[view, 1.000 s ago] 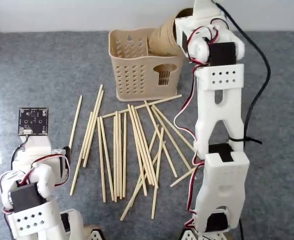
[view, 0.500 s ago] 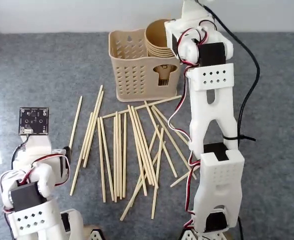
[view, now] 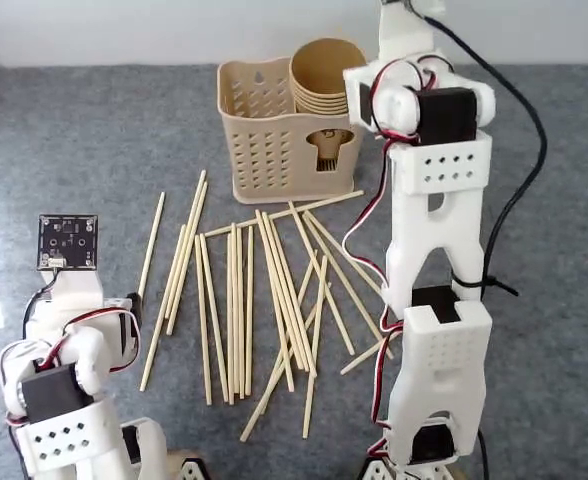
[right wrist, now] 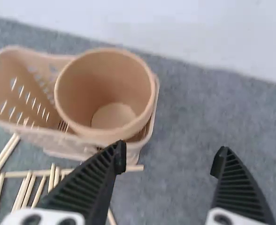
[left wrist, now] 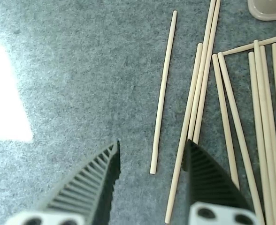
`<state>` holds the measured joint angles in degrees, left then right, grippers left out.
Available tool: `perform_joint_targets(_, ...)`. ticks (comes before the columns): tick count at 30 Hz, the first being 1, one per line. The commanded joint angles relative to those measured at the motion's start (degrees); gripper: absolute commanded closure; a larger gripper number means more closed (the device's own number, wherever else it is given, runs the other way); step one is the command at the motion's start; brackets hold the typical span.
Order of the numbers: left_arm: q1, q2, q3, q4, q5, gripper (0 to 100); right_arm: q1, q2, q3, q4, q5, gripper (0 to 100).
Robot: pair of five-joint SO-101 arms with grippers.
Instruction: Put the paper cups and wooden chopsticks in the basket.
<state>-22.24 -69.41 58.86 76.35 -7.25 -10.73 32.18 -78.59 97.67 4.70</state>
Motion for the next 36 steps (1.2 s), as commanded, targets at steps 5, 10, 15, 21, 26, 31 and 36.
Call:
perform_joint_targets(5, 0.09, 0.09, -2.51, -0.88, -0.09, 79, 4.18, -5.14, 0.26, 5.41, -0.44, 69.7)
perform_joint_targets(10, 0.09, 0.09, -2.95, -0.79, -0.09, 79, 7.08, -9.63, 13.54, 5.49, -0.18, 79.7)
perform_joint_targets(15, 0.09, 0.09, -2.95, -0.79, -0.09, 79, 7.08, -20.53, 35.52, 5.23, -0.18, 86.8)
perform_joint_targets(21, 0.09, 0.09, -2.51, -0.79, -0.18, 79, 4.79, -26.77, 55.21, 4.0, -0.18, 85.4)
perform_joint_targets(26, -0.26, 0.09, -2.51, 0.44, -0.35, 79, 0.22, -26.68, 69.19, -1.45, -0.18, 78.2)
perform_joint_targets(31, -0.35, 0.09, -2.42, 1.32, -0.35, 79, -6.2, -26.86, 74.46, -5.32, -0.53, 64.6)
perform_joint_targets(36, -1.76, 0.09, -2.42, 1.14, -0.26, 79, -11.91, -26.51, 74.64, -5.85, -0.7, 60.1)
